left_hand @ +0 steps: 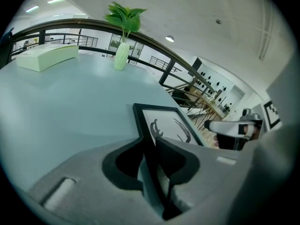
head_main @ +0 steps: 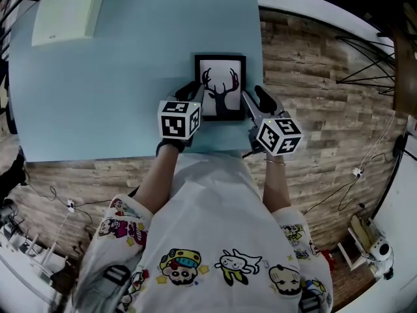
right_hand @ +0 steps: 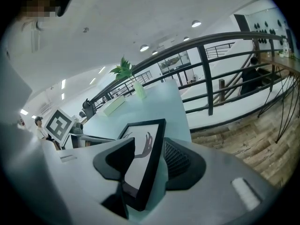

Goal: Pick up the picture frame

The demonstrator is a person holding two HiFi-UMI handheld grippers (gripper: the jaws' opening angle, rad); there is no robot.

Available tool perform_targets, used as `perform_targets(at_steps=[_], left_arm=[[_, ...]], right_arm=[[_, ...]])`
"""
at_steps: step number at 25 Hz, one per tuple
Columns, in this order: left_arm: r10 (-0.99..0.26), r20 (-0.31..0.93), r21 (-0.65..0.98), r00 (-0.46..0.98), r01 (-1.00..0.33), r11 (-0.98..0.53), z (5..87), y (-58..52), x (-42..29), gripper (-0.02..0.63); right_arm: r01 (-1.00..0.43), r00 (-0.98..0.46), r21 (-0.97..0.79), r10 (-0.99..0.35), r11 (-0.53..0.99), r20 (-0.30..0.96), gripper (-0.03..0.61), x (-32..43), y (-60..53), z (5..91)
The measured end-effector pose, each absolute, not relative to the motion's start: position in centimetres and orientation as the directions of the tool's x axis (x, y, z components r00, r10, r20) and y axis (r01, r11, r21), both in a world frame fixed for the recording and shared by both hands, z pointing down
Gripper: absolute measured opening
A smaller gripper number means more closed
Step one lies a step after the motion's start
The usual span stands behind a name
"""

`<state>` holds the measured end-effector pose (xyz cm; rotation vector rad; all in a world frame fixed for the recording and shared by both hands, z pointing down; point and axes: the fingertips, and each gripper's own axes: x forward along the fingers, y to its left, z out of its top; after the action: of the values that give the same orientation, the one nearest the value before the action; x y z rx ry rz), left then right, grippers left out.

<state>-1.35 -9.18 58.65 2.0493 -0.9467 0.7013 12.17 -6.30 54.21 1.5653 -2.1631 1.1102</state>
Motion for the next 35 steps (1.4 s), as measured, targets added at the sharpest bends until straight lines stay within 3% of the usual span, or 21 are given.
perform_targets(at_steps=[21, 26, 35], left_arm=[[-0.367, 0.715, 0.48, 0.595, -0.799, -0.362, 58.8, -9.4, -1.5, 0.074], [-0.361, 0.714, 0.488, 0.6, -0.796, -0.358, 58.8, -9.2, -1.4, 0.074], [-0.338, 0.705, 0.531, 0.623, -0.78, -0.33, 58.6, -9.6, -1.6, 0.072]], right_arm=[[-0.742, -0.59, -0.666, -0.544, 0.074, 0.597, 0.193, 11.7, -6.2, 57.8], [-0.689, -0.667, -0.721, -0.453, 0.072, 0.592, 0.192, 10.9, -5.8, 58.2], [-0.474, -0.824, -0.88, -0.34, -0.025, 0.453, 0.173, 10.1, -6.3, 57.6]])
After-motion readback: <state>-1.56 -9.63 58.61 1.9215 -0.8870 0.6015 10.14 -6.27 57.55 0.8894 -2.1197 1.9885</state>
